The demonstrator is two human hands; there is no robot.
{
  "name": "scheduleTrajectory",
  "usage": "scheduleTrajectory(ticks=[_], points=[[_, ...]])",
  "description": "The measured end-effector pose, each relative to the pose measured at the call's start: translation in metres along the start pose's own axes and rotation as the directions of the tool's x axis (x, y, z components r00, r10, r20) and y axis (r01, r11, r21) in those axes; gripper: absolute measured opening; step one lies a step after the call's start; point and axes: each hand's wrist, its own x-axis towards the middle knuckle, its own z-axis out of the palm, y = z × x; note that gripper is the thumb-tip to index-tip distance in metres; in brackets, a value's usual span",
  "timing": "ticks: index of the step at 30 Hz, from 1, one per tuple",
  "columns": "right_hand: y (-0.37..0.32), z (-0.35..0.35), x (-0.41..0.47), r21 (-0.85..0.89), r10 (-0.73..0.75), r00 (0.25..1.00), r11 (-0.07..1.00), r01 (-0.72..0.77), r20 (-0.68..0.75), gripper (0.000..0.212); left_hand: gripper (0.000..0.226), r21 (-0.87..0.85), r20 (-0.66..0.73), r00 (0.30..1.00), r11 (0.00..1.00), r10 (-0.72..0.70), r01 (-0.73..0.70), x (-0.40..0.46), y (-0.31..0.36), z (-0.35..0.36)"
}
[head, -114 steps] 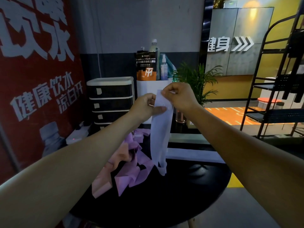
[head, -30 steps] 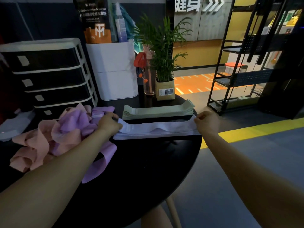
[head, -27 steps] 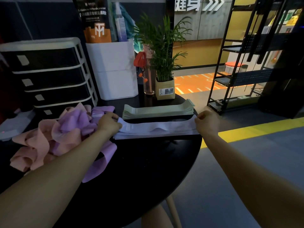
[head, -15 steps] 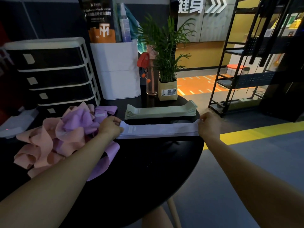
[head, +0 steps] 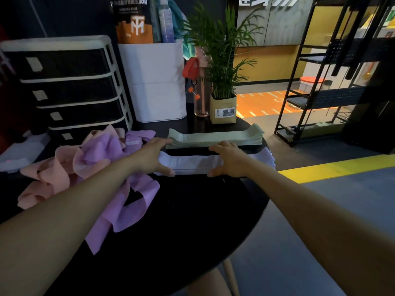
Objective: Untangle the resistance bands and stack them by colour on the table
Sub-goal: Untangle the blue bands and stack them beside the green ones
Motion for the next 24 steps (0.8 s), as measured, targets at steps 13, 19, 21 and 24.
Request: scheduleTrajectory(ticks=[13,19,21,24], points=[[0.012,0.004,0.013,0.003,-0.022,0.996,1.0,0.022,0.082,0.074,0.055,-0.092,0.084,0.996,0.996,-0.011,0.019,0.007,-0.012,0.007],[0.012,0.004,0.008,-0.02,-0.021,0.998,1.0,0.022,0.067,0.081,0.082,-0.044,0.088,0.996,0.999,-0.025,0.029,0.006,-0.01,0.005],[0.015,0.0,0.006,-0.064,-0.017,0.998,0.998,0.021,0.061,0.085,0.092,0.014,0.061,0.998,1.0,0.012,-0.013,0.005,0.0,0.005],[0.024,-0.005,-0.001,-0.11,-0.011,0.999,0.994,0.016,0.048,0.087,0.09,0.053,0.034,0.994,0.993,0.105,-0.107,0.007,0.023,0.01]])
